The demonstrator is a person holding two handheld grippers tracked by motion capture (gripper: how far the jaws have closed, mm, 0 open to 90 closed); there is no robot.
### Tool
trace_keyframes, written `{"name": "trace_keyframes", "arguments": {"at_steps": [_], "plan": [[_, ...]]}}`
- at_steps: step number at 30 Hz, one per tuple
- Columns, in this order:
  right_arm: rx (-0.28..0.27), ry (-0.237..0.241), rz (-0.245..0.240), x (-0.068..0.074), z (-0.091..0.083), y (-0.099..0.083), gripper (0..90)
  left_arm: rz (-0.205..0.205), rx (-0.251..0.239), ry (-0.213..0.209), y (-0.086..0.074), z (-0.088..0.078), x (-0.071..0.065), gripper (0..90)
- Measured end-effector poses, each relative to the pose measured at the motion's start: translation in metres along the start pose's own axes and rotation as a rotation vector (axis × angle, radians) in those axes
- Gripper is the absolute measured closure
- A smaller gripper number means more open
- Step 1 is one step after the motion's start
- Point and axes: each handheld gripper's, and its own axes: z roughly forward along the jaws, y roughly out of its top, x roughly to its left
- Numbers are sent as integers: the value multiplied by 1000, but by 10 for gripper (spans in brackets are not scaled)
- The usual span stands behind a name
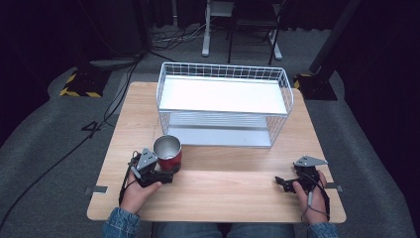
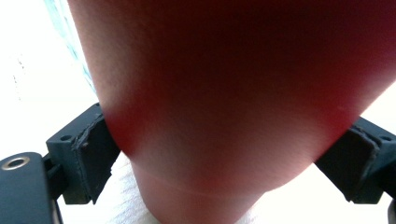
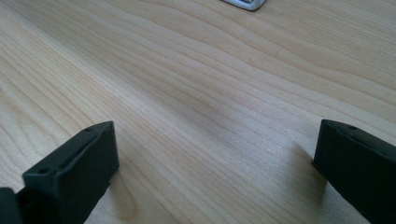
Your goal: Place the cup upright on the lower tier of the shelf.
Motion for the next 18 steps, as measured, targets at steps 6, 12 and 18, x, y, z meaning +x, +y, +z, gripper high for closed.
{"name": "trace_keyframes", "arguments": {"at_steps": [6, 12, 18], "plan": [[0, 0, 0, 0, 0, 0, 2, 13, 60, 48, 4, 9, -4, 112], [0, 0, 0, 0, 0, 0, 2, -1, 63, 61, 4, 13, -4, 129], [0, 0, 0, 0, 0, 0, 2, -5, 71, 70, 4, 13, -5, 140]]}}
